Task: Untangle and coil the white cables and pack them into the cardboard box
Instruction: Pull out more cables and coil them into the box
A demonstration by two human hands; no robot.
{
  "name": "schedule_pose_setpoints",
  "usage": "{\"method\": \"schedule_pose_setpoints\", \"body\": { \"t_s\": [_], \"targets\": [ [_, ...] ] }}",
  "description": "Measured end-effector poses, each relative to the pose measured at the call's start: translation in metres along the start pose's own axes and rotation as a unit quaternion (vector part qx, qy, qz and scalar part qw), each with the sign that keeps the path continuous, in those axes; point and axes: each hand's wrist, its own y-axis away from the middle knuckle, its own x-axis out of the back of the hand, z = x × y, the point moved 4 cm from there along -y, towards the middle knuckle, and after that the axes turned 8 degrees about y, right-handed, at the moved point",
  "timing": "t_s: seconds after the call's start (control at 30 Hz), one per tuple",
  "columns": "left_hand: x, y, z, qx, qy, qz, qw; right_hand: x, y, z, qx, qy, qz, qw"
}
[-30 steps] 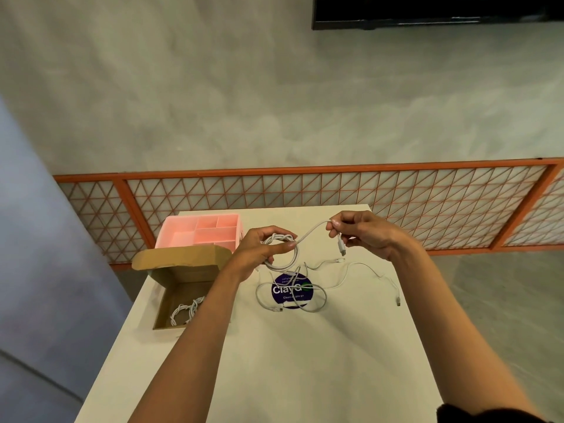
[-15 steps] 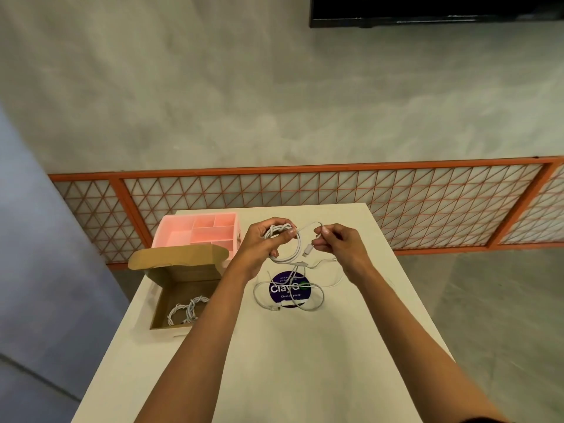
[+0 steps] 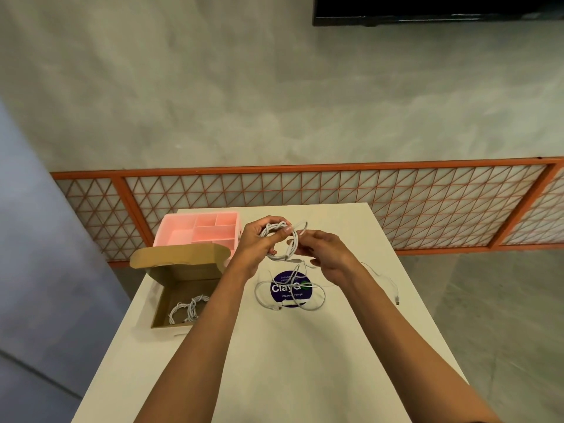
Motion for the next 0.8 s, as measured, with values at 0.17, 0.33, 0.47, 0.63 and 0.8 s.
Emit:
{"method": "schedule_pose_setpoints", "body": {
  "t_s": [0.17, 0.33, 0.47, 0.63, 0.8],
  "targets": [
    [-0.001, -0.002, 0.001, -0.006, -0.018, 0.004, 1.0, -0.003, 0.003, -0.003, 0.014, 0.039, -0.058, 0.997],
    [-0.001, -0.004, 0.002, -0.01, -0.03, 0.007, 0.999, -0.007, 0.007, -0.008, 0.036, 0.026, -0.117, 0.992],
    [0.001, -0.008, -0.002, -0.01, -0.041, 0.022, 0.999, -0.003, 0.005, -0.014, 0.075, 0.141, -0.053, 0.986],
    [0.009, -0.009, -0.008, -0.023, -0.049, 0.078, 0.995, 0.001, 0.006, -0.024, 0.034, 0.172, 0.0, 0.984],
    [0.013, -0.009, -0.008, -0.03, -0.042, 0.101, 0.994, -0.004, 0.014, -0.034, 0.029, 0.226, -0.062, 0.972]
  ]
}}
